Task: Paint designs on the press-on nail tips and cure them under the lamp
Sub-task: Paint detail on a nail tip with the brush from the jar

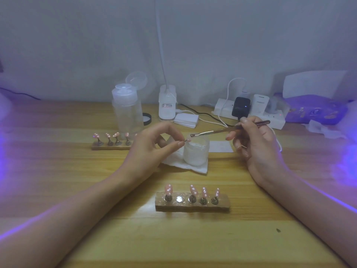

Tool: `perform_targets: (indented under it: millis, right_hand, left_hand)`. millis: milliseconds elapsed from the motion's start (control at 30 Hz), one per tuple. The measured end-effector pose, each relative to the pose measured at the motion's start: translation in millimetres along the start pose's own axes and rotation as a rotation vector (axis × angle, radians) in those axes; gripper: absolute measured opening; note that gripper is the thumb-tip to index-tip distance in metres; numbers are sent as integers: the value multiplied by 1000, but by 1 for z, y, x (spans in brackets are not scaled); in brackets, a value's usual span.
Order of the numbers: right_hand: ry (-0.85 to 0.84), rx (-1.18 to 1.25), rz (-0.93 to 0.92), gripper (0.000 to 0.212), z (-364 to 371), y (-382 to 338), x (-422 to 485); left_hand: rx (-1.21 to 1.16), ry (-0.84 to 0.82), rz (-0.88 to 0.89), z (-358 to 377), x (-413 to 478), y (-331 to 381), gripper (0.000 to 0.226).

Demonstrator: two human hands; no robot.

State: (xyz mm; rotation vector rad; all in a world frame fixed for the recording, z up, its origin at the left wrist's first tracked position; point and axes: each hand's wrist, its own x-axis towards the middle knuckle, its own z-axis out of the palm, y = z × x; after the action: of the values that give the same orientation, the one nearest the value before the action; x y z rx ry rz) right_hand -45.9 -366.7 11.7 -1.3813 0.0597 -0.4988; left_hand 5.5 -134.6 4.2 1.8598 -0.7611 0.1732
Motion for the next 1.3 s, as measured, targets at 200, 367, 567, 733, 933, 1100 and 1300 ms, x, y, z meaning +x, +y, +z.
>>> perform_targets:
  millis: [200,367,567,733,933,1100,1300]
  right_hand:
    - [-37,-48,-19,22,2,0,-2]
    - [-33,-17,-32,24,1,-2,-2]
    - [8,-47,-1,25,2,-2,-2]
    - [-25,-37,-24,25,3,-4,-4]
    - [6,-16,-10,25,4,-5,-4]
    - [5,-67,-2,23,4,-3,-3]
    - [-55,-54,-72,23,3,-2,-4]
  left_hand:
    - [6,0,21,0,0,-2,14]
    - [-4,-4,26,0,0,-2,14]
    - [-10,-7,33,0,0,-1,13]
    - [-18,-4,25,1,0,-2,12]
    - [-42,-8,2,0,0,-2,12]
    - [-59,-23,-19,0,-1,1,14]
    - [-87,-4,-46,1,-2,4,14]
